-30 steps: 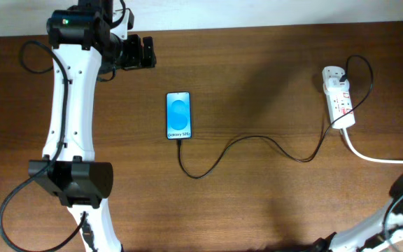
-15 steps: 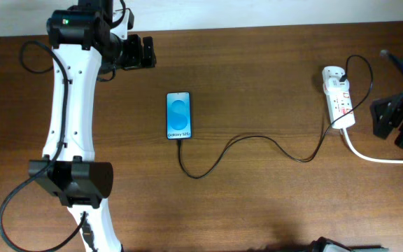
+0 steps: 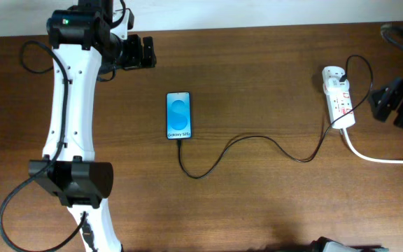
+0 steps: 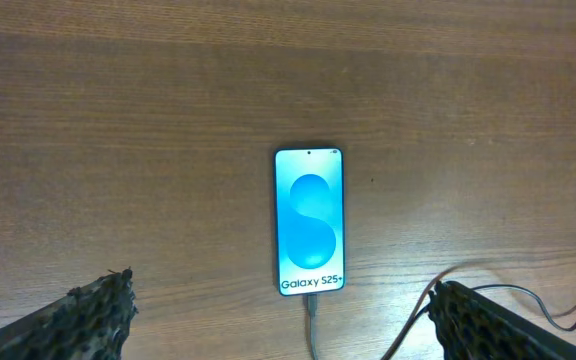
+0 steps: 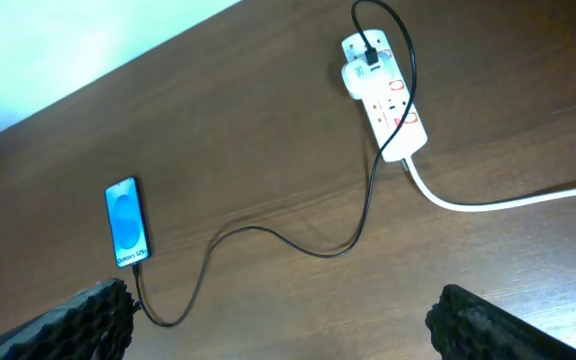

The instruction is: Plug charger to phone and switch on socket

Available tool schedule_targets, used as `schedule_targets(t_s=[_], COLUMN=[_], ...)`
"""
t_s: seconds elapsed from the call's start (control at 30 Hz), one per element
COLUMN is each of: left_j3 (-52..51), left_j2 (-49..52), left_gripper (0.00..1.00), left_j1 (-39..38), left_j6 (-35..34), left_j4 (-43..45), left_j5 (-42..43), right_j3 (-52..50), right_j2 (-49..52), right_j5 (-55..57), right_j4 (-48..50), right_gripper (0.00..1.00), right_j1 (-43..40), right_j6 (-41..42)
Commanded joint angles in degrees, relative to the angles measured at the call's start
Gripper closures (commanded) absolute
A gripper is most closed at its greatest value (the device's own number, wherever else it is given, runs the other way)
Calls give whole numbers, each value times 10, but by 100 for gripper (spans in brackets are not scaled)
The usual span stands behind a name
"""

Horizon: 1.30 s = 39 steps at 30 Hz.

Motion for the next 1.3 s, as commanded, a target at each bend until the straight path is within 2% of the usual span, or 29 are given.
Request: schedule_targets(t_s=[0.0, 0.13, 0.33, 0.7, 0.77, 0.83, 0.93, 0.97, 1.13, 1.27], left_j3=[-2, -2, -2, -2, -2, -2, -2, -2, -2, -2], left_j2=[4, 4, 4, 4, 4, 4, 4, 4, 4, 4], left_gripper=[1, 1, 1, 1, 1, 1, 1, 1, 1, 1], left_j1=[2, 2, 2, 2, 2, 2, 2, 2, 2, 2], left_j6=[-1, -1, -1, -1, -1, -1, -1, -1, -1, -1], left_j4=[-1, -1, -1, -1, -1, -1, 0, -1, -1, -1], left_j5=[-2, -2, -2, -2, -2, -2, -2, -2, -2, -2], right_j3=[-2, -2, -2, -2, -3, -20, -158, -243, -600, -798], right_j2=[33, 80, 128, 132, 109, 65, -31, -79, -279, -418], right_j5=[-1, 14, 140, 68, 92, 144, 224, 230, 227, 227], right_j4=[-3, -3, -3, 0, 37, 114, 283, 356, 609, 755], right_gripper=[2, 2, 2, 2, 2, 2, 2, 2, 2, 2], right_j1=[5, 5, 5, 10, 35, 96, 189, 215, 234, 234], right_j6=[-6, -6, -6, -7, -6, -6, -7, -7, -6, -6])
